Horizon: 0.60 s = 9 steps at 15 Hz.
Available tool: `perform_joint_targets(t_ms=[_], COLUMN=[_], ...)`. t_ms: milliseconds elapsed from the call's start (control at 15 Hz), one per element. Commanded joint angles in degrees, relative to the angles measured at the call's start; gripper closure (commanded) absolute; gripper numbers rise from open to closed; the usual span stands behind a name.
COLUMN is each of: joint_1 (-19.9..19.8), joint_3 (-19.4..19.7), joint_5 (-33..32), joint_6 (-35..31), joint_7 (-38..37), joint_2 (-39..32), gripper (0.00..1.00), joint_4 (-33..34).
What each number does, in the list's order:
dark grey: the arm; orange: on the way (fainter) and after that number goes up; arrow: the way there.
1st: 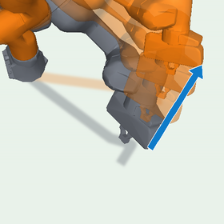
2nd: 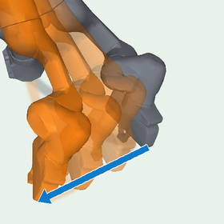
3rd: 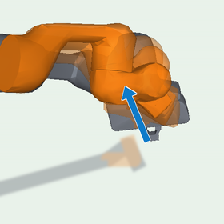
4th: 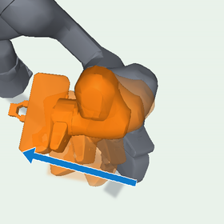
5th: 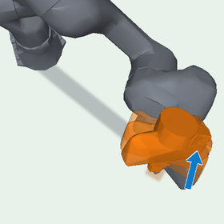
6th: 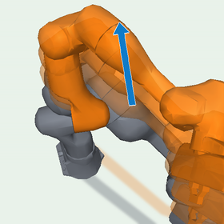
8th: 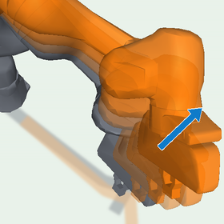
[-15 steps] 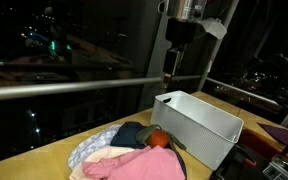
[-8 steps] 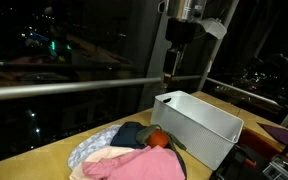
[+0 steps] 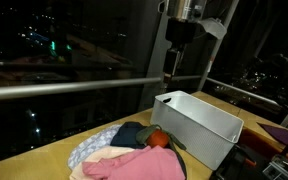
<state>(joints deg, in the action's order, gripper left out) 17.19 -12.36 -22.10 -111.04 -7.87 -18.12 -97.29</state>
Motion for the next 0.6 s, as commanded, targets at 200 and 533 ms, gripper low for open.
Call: perform_joint_targets(t_ms=[200,533], joint_1=[1.9,7.4], joint_3=[0.8,-0.2], joint_5=[-1.5,-6.6], joint_6=[1.2,-0.3], joint_7=[-1.6,-9.5], joint_2=[-0.6,-3.6], gripper=[0.0,0.0], joint_4=[0.5,-2.7])
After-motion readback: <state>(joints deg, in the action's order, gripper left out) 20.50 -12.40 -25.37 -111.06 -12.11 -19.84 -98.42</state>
